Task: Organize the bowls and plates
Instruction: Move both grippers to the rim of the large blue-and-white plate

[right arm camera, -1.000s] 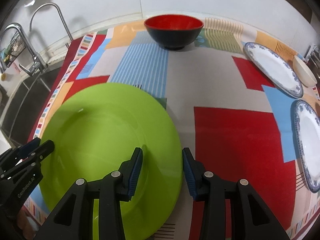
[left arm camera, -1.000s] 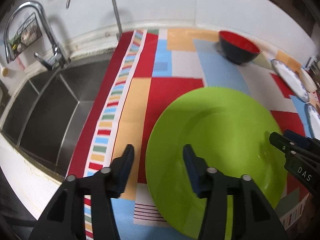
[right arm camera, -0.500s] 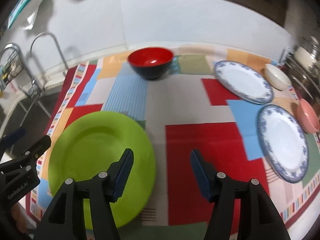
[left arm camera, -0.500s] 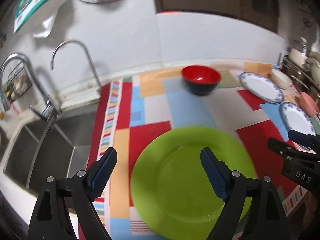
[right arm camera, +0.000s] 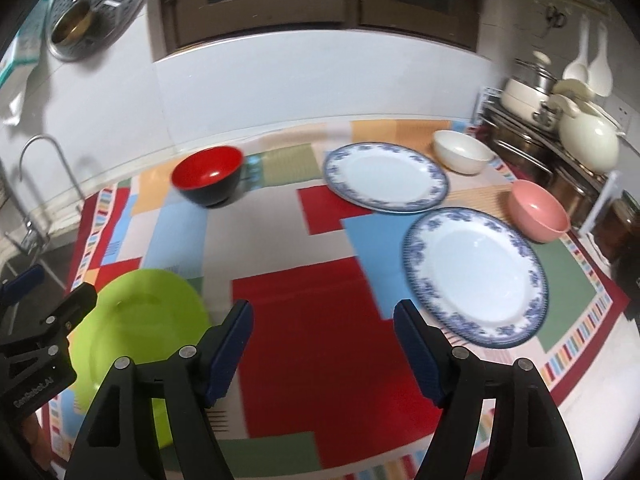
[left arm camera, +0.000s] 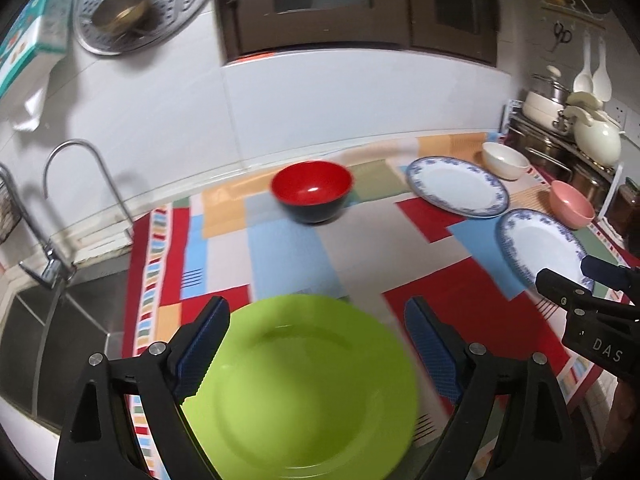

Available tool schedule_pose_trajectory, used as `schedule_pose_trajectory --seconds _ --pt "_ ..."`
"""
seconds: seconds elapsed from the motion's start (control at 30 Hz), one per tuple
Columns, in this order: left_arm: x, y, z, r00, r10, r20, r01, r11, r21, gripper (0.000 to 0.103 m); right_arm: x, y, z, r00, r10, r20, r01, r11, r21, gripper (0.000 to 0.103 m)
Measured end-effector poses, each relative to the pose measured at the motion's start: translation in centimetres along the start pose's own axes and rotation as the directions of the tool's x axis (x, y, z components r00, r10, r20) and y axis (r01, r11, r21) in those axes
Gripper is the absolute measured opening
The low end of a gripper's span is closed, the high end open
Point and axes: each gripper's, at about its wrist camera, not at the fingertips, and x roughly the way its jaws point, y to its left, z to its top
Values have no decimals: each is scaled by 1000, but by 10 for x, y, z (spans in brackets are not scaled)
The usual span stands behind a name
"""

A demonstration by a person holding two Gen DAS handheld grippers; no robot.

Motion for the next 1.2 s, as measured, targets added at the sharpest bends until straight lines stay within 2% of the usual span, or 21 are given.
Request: schedule_pose_trajectory --seconds 0.43,0.9,1.03,1.2 --pt "13 -78 30 998 -60 23 58 997 54 90 0 -82 18 998 -56 20 54 997 53 73" --pt "43 -151 57 993 -116 6 115 989 98 89 20 -157 30 994 -109 1 109 989 99 73" --pt "56 -171 62 992 -128 -14 128 986 111 89 28 -176 33 992 -127 -14 128 986 107 73" --pt "77 -193 67 987 -140 -75 150 978 144 89 41 -200 35 989 -140 -41 144 981 127 73"
